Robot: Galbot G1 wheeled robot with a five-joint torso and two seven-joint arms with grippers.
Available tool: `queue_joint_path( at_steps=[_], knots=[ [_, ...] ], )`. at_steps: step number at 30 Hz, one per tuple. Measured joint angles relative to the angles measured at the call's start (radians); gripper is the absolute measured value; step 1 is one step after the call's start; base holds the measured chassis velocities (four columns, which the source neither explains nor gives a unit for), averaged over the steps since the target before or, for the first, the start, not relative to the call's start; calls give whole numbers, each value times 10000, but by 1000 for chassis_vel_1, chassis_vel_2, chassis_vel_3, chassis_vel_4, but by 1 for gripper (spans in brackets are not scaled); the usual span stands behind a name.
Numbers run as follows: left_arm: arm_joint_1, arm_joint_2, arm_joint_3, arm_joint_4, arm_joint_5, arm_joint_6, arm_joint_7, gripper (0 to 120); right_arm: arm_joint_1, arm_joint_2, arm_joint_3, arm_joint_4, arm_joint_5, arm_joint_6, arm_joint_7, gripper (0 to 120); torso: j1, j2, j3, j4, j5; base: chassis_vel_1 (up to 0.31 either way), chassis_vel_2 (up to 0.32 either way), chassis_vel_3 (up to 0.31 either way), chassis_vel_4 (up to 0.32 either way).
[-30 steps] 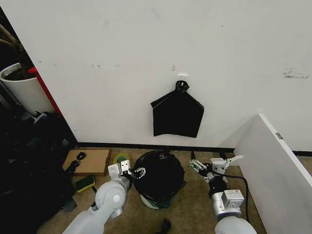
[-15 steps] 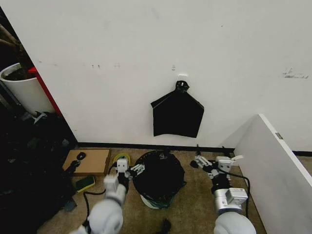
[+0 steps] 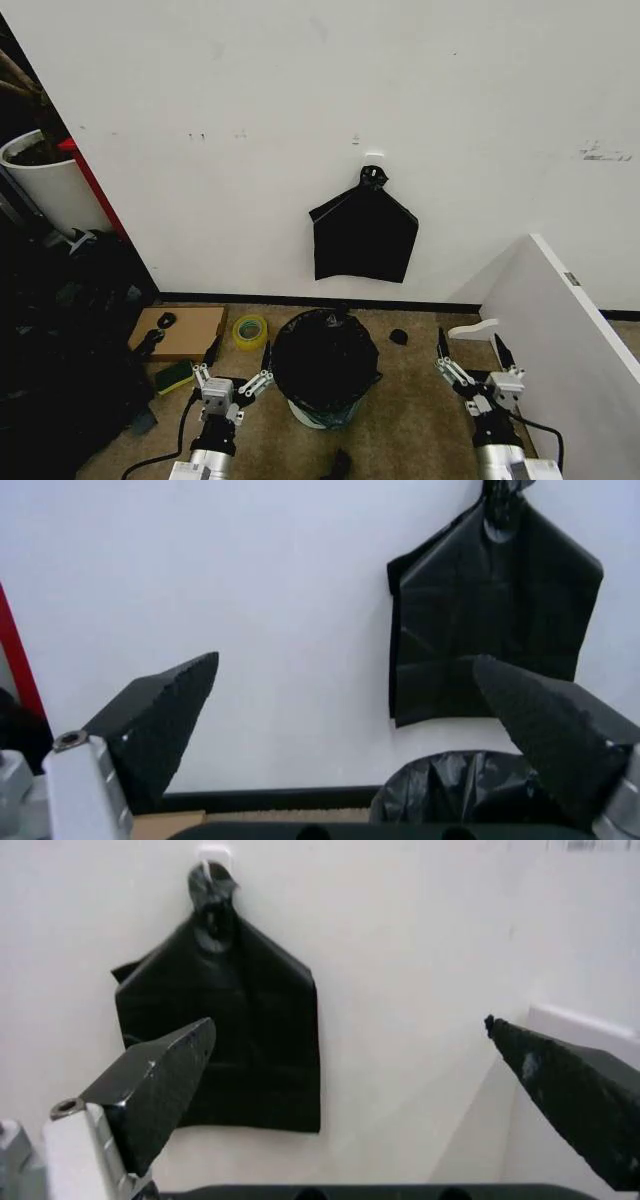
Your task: Place the garbage bag over the trash bin.
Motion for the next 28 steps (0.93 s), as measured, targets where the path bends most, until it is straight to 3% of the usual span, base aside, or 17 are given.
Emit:
queue_joint_path(
  at_steps=[9,28],
  knots=[
    [-14,-295,304,-198,491,-18,-128,100,-427,418,-269,223,-595,233,14,100,2,0,1,-2,0,0,0,0,0],
    [-208,8,455,-58,469,-180,-615,100,-603,679,-282,430,-737,482,-188,100,1,0,1,-1,0,0,0,0,0]
  ],
)
